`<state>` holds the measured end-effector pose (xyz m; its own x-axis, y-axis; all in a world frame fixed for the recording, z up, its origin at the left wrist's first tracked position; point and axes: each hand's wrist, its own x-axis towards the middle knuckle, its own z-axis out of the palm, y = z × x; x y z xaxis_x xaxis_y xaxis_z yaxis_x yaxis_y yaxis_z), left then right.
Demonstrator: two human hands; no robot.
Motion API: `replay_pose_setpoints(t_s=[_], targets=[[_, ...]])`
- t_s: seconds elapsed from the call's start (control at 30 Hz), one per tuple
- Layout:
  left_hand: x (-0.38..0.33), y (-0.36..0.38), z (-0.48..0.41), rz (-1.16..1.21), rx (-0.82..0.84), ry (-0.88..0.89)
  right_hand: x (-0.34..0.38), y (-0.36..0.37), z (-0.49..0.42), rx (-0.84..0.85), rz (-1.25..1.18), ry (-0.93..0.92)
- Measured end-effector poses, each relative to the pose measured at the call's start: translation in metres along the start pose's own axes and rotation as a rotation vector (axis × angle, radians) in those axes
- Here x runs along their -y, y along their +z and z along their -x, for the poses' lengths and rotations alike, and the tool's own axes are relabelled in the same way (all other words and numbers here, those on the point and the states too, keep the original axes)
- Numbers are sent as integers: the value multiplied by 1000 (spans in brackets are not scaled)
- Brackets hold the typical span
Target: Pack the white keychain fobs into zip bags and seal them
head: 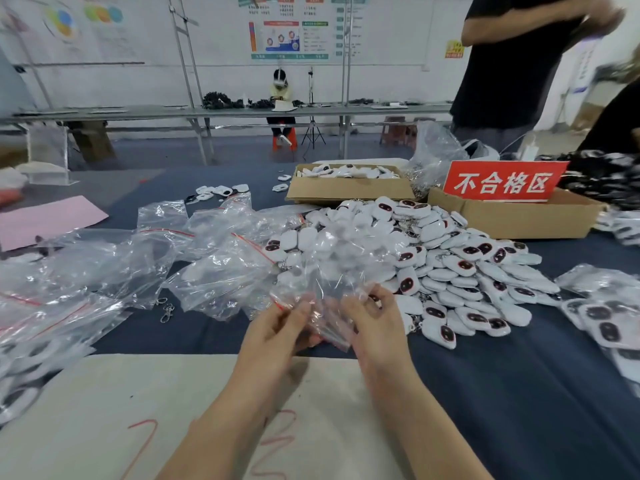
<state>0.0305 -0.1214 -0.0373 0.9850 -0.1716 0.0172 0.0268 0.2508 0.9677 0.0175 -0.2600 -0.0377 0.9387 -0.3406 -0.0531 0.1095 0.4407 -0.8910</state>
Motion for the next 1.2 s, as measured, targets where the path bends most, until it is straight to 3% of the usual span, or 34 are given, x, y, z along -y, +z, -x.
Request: replay_pose_setpoints(t_s=[0.1,0.17,0.23,0.27,0.37,0.43,0.63,0.73,0.8,0.9,1.07,1.2], targets=[[-4,-2,6,-116,-71,33,17,-14,16,-179,229,-214],[-8,-1,11,-230,-28,31,31,-25,27,-316,521,-582],[-9,7,17,-289,92,12,41,-31,30,-270,857,-907],[-8,12,20,-293,150,-1,43,-31,29,-147,958,-926],[0,27,26,-259,287,-68,42,-36,27,220,1080,-534],[5,24,27,-356,309,-78,28,-48,27,257,1110,-368],[5,-3,23,-707,312,-20,18,-57,30,116,1193,-409],[1,-6,23,-778,345,-23,30,-66,34,26,1228,-307],[-1,-9,14,-953,287,91,42,-73,36,40,1115,-218],[-7,5,-10,-1110,196,229,63,-72,30,84,929,-232],[8,51,-62,-1545,410,437,71,-48,-6,46,756,-313],[9,64,-82,-1633,403,457,55,-34,-30,-19,613,-244]])
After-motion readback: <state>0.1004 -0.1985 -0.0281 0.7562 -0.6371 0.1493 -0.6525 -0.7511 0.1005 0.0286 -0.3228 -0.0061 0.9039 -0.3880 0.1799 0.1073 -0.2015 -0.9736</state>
